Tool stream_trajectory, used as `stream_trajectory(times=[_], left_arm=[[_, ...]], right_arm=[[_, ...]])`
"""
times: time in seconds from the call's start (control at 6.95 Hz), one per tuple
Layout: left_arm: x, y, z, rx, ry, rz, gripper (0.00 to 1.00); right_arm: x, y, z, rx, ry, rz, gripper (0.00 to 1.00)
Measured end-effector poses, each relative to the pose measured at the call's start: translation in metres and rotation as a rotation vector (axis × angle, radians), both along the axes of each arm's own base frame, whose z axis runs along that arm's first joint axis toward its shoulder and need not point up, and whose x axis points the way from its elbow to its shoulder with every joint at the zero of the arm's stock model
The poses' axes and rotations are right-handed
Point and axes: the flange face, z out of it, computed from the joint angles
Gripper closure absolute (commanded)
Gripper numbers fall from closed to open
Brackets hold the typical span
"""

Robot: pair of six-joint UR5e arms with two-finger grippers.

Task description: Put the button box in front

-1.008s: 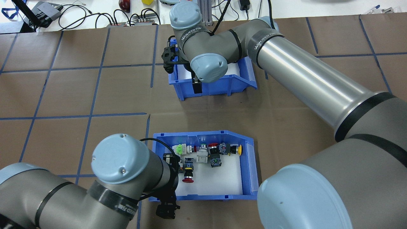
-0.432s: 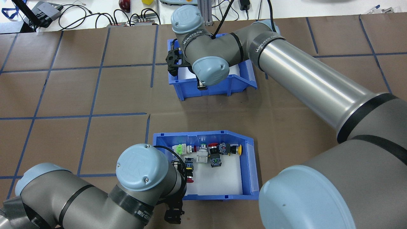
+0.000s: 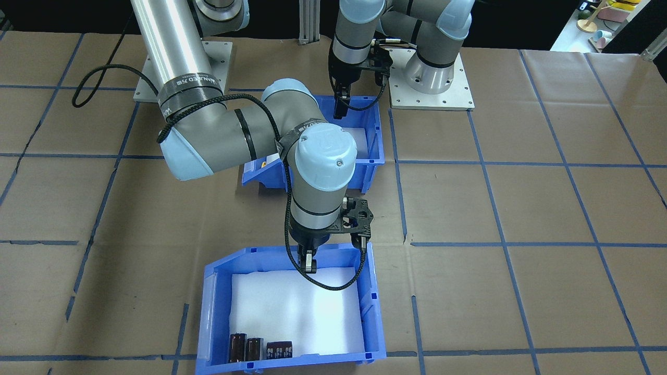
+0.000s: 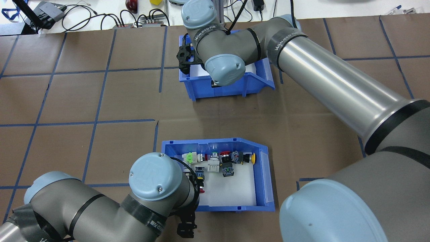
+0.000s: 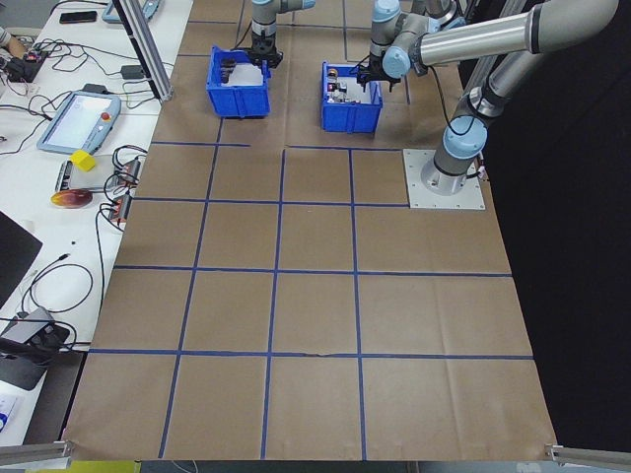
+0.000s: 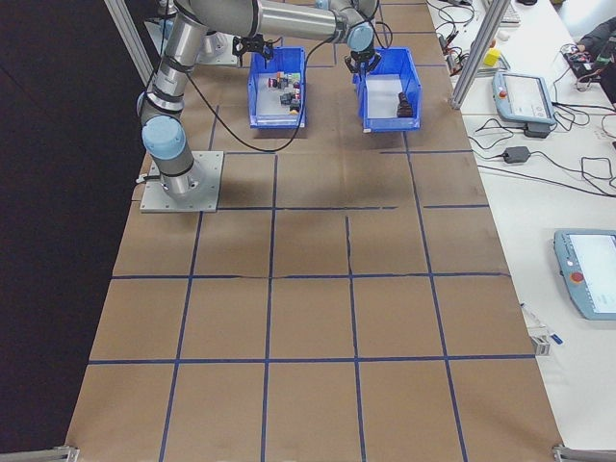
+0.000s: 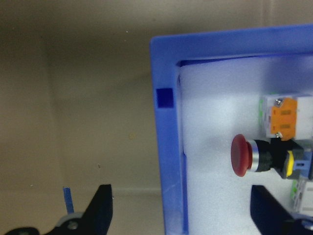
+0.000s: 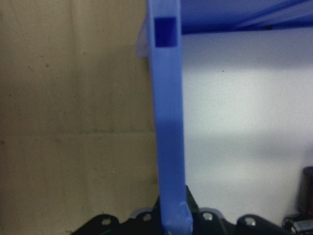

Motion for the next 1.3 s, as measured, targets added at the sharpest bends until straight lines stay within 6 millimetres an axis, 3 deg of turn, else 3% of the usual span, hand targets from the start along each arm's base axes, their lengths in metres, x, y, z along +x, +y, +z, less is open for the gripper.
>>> stream_trajectory(times=[0.14, 0.72, 1.01, 1.3], left_arm=[[-0.006, 0.002, -0.005, 0.001, -0.002, 0.006, 0.22], [-0.020, 0.013, -0.012, -0.027, 0.021, 0.007, 0.96], [-0.027, 0.016, -0.011, -0.012, 0.079, 0.038, 1.00], [-0.027, 0.013, 0.003, -0.042, 0.098, 0.038, 1.00]], right_arm=[[-0.021, -0.004, 0.019, -0.019, 0.021, -0.015, 0.93], [-0.187, -0.037, 0.065, 0.006, 0.054, -0.032, 0.93], [-0.263, -0.036, 0.082, 0.017, 0.051, -0.011, 0.93], [-0.314, -0.022, 0.093, 0.026, 0.049, 0.008, 0.93]])
